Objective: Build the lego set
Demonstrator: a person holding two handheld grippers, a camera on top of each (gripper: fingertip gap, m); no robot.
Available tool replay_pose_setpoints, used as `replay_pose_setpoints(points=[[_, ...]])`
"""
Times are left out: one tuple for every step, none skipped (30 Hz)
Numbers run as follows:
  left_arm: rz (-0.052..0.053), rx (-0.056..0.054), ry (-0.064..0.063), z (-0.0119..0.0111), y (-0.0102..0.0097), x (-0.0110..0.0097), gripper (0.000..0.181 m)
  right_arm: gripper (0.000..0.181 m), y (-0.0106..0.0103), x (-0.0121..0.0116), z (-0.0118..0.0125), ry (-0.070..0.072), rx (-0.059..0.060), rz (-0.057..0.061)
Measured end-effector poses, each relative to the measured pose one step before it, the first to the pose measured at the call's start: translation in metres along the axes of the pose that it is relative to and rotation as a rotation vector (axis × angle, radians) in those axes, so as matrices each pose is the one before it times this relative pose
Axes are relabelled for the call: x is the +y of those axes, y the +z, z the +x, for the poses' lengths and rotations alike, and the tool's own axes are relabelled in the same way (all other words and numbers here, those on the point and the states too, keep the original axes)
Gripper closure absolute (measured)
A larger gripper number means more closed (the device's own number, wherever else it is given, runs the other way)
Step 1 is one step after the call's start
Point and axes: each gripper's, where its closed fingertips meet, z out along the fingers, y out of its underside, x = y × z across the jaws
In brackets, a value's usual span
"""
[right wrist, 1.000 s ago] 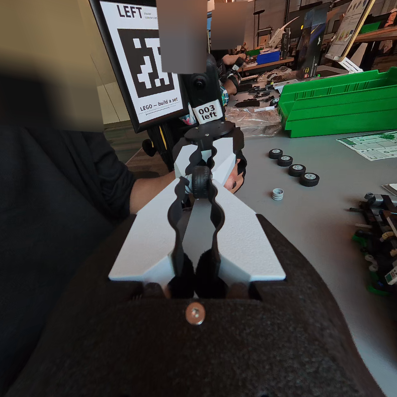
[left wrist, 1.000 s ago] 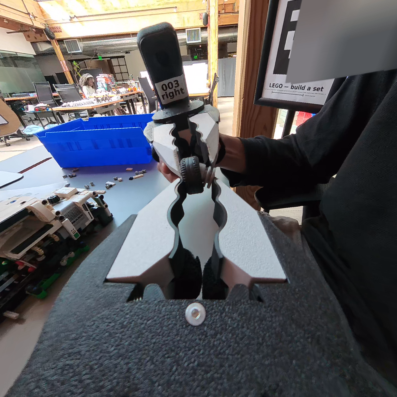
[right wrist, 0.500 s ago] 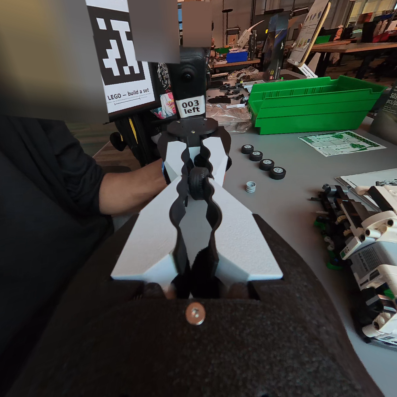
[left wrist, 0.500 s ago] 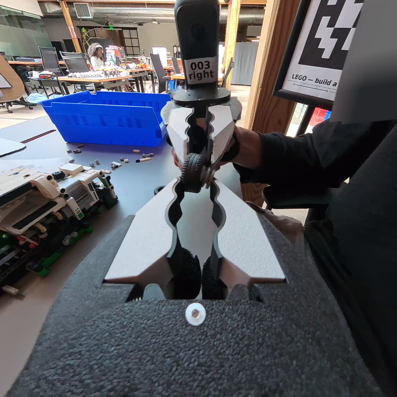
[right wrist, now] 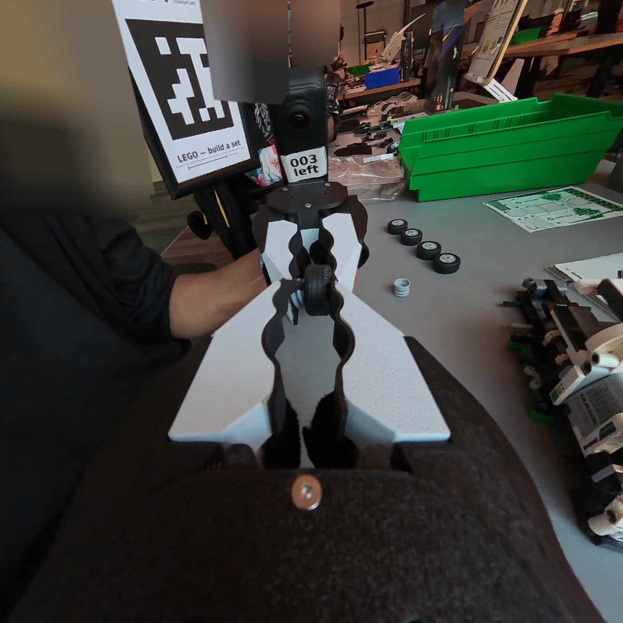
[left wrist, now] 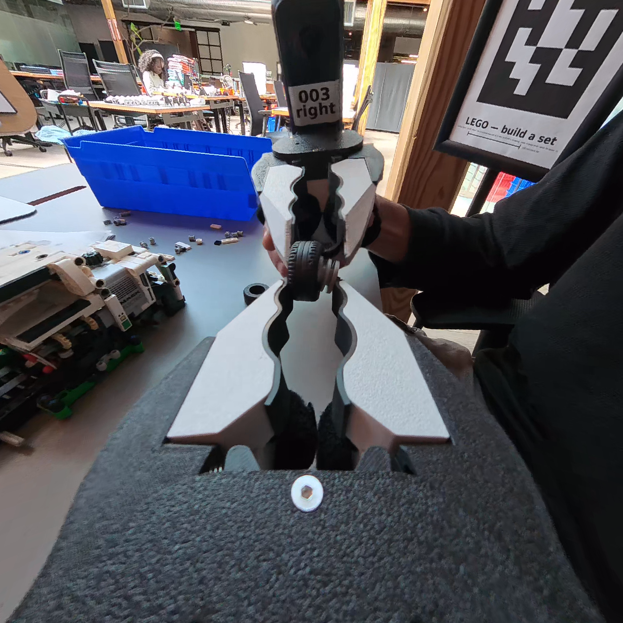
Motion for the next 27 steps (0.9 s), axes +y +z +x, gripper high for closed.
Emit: replay_pose_setpoints(points=[[0.0056, 0.0084, -0.0046, 0.00139, -0.00045, -0.00069, 0.159, 0.159, 0.0005, -0.00032, -0.00082, -0.0349, 0.0071, -0.0036], [0.0067, 0.0124, -0.0044, 0.00189, -0.00048, -0.00115, 0.159, 0.158, 0.00049, -0.00052, -0.00207, -0.0292, -0.0007, -0.0008], [0.0092, 0.0149, -0.0048, 0.00223, -0.00025, -0.00173, 0.159, 0.156, 0.00023, -0.00087, -0.00326, -0.0197, -0.0109, 0.0002], [0.0076, 0.0098, -0.004, 0.00155, -0.00013, -0.00132, 0.159, 0.155, -0.00009, -0.00084, -0.00086, -0.01, -0.0006, -0.0027], [0.0003, 0.0043, 0.0008, 0.00083, 0.00015, 0.00008, 0.159, 0.155, 0.00014, 0.00052, -0.00136, -0.0002, -0.0077, -0.0097], [0.0006, 0.0042, 0.0023, 0.00093, 0.00007, -0.00004, 0.159, 0.151, -0.00041, -0.00047, -0.00287, 0.0055, -0.0183, -0.0015], [0.0054, 0.0087, -0.0018, 0.00154, -0.00001, -0.0009, 0.159, 0.151, -0.00054, -0.0014, -0.00203, 0.0196, -0.0188, 0.0093], [0.0007, 0.003, -0.0029, 0.00027, 0.0, -0.00013, 0.159, 0.149, 0.00055, 0.0005, -0.00108, 0.0217, -0.0112, -0.0009], [-0.0052, -0.0022, -0.002, -0.00074, -0.00003, 0.00094, 0.159, 0.143, 0.00129, 0.00252, -0.00218, 0.0088, -0.0119, -0.0159], [-0.004, 0.0006, -0.0022, -0.00015, -0.00016, 0.00091, 0.159, 0.143, 0.00082, 0.00097, 0.00012, 0.0005, 0.0055, -0.0081], [0.0022, 0.002, 0.0004, 0.00031, -0.00007, -0.00038, 0.159, 0.149, 0.00001, -0.00052, 0.00263, -0.0072, 0.0191, 0.0013], [0.0019, 0.003, 0.0045, 0.00099, 0.00064, -0.00032, 0.159, 0.158, -0.00042, -0.00019, 0.00311, -0.0102, 0.0219, -0.0015], [-0.0036, -0.0051, 0.0078, -0.00028, 0.00089, 0.0005, 0.159, 0.16, -0.00015, 0.00055, 0.00174, -0.0098, 0.0104, -0.0031], [-0.0064, -0.0129, 0.0086, -0.00159, 0.00041, 0.00099, 0.159, 0.16, -0.00004, 0.00127, 0.00168, -0.0079, 0.011, -0.0057], [-0.0104, -0.0111, 0.0062, -0.00144, 0.00031, 0.0018, 0.159, 0.159, 0.00023, 0.00219, 0.00154, -0.0156, 0.0157, -0.012], [-0.0134, -0.0069, 0.0032, -0.00119, 0.0006, 0.00251, 0.159, 0.159, 0.00012, 0.003, 0.00192, -0.028, 0.0221, -0.02], [-0.0083, -0.0059, 0.0035, -0.00092, 0.00048, 0.00135, 0.159, 0.159, -0.00034, 0.00173, 0.00084, -0.0333, 0.0122, -0.0097], [0.001, -0.0038, 0.0105, 0.00007, 0.0003, -0.0007, 0.159, 0.16, -0.00081, -0.0008, -0.00125, -0.0067, -0.0063, 0.009], [0.0029, -0.0114, 0.0199, -0.00029, 0.00013, -0.0015, 0.159, 0.16, -0.00078, -0.00103, -0.00049, 0.0109, -0.0045, 0.0147], [-0.0027, -0.0228, 0.0223, -0.00228, -0.00004, -0.00043, 0.159, 0.161, -0.00062, 0.00072, 0.00237, 0.0106, 0.0147, 0.0019], [-0.015, -0.0196, 0.0145, -0.0024, 0.00057, 0.00196, 0.159, 0.161, -0.00036, 0.00311, 0.00182, -0.0087, 0.016, -0.0129], [-0.0177, -0.0185, 0.0174, -0.0019, 0.00104, 0.00269, 0.159, 0.162, -0.00055, 0.00285, 0.00167, -0.0046, 0.0126, -0.0147], [-0.0112, -0.0236, 0.0199, -0.0023, 0.00108, 0.00113, 0.159, 0.162, -0.00086, 0.00116, 0.00271, -0.0019, 0.0191, -0.0045], [-0.0011, -0.0171, 0.0152, -0.00149, 0.00043, -0.00048, 0.16, 0.162, -0.00064, -0.00061, 0.00091, 0.0062, 0.0068, 0.008], [-0.0005, -0.0173, 0.0158, -0.00154, 0.00022, -0.00056, 0.16, 0.162, -0.00045, -0.00031, 0.001, 0.0063, 0.0064, 0.0035], [-0.007, -0.0249, 0.0177, -0.00276, 0.00046, 0.00078, 0.159, 0.163, 0.00006, 0.00098, 0.00277, -0.002, 0.0198, -0.0056], [-0.0159, -0.0263, 0.0245, -0.00233, 0.0007, 0.00249, 0.159, 0.163, 0.0002, 0.00288, 0.00138, 0.0017, 0.0069, -0.0173]])
